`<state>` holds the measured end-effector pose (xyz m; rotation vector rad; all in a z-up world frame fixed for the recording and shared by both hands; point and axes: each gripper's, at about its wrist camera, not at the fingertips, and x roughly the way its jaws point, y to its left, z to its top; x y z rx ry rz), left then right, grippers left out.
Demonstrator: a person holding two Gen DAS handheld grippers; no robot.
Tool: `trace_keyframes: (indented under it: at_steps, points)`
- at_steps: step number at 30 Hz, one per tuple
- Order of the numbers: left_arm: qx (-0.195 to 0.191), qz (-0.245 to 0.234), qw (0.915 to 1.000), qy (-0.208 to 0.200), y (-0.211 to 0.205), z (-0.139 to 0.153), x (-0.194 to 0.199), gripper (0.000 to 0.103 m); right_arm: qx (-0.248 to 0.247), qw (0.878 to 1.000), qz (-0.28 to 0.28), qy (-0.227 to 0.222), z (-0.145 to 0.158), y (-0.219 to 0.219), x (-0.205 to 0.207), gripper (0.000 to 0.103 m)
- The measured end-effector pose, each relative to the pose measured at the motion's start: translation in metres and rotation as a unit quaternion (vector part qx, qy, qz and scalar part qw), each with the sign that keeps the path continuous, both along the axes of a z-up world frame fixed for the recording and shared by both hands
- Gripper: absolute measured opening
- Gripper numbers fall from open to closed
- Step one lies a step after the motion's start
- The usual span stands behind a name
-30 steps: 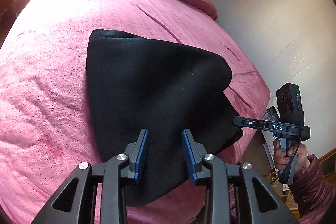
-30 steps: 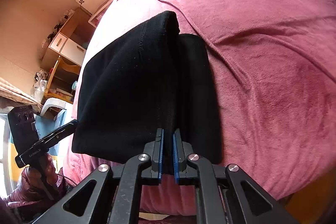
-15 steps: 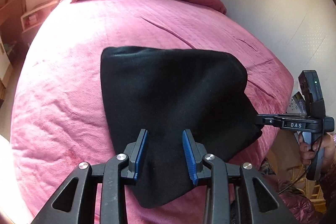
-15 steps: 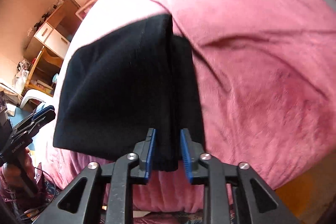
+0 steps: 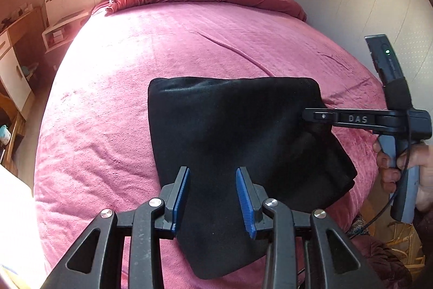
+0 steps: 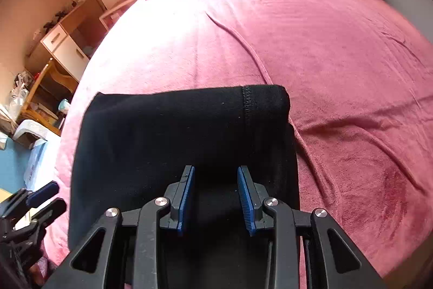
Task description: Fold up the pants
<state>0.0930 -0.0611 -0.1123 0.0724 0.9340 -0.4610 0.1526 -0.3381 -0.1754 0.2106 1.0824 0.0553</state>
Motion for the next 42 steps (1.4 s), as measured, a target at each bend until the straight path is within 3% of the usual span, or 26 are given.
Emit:
trace_keyframes:
  at_steps: [2,7,11,16,20,26,29,34,35,36,38,39,42]
  points:
    - [0.002,0.000,1.0000,0.002,-0.001,-0.003,0.001,0.035,0.000,1.000,-0.002,0.006,-0.014,-0.002,0.002,0.033]
    - [0.004,0.003,1.0000,0.008,-0.001,-0.007,0.008,0.036,0.003,1.000,0.006,-0.006,-0.010,0.005,0.004,0.035]
    - [0.003,0.015,0.9998,0.013,0.004,-0.013,0.016,0.043,0.039,0.999,-0.002,-0.035,0.008,-0.007,-0.022,0.060]
    - [-0.003,0.036,0.9991,0.020,0.016,-0.016,0.024,0.047,0.054,0.997,-0.022,-0.045,0.014,-0.032,-0.043,0.063]
    - [-0.008,0.051,0.9982,0.032,0.024,-0.021,0.031,0.052,0.073,0.996,-0.049,-0.019,-0.005,-0.052,-0.049,0.067]
    - [-0.073,0.064,0.9916,0.086,0.043,-0.036,0.041,0.054,0.142,0.988,-0.054,0.013,-0.030,-0.068,-0.057,0.079]
    - [-0.127,0.064,0.9810,0.132,0.052,-0.052,0.048,0.072,0.147,0.988,-0.048,0.027,-0.042,-0.068,-0.056,0.081]
    - [-0.170,0.061,0.9680,0.174,0.051,-0.077,0.058,0.075,0.190,0.981,-0.027,0.040,-0.064,-0.070,-0.046,0.080]
    - [-0.185,0.060,0.9625,0.189,0.050,-0.082,0.061,0.072,0.195,0.980,-0.023,0.043,-0.067,-0.069,-0.044,0.075]
    - [-0.206,0.057,0.9549,0.206,0.049,-0.087,0.063,0.058,0.195,0.980,-0.018,0.044,-0.068,-0.067,-0.041,0.069]
    - [-0.211,0.054,0.9541,0.206,0.047,-0.088,0.064,0.055,0.194,0.980,-0.005,0.041,-0.062,-0.063,-0.041,0.055]
    - [-0.219,0.044,0.9539,0.201,0.047,-0.085,0.063,0.047,0.191,0.981,0.001,0.036,-0.056,-0.061,-0.043,0.050]
    - [-0.238,0.021,0.9545,0.179,0.050,-0.070,0.060,0.038,0.187,0.982,0.018,0.018,-0.035,-0.055,-0.047,0.044]
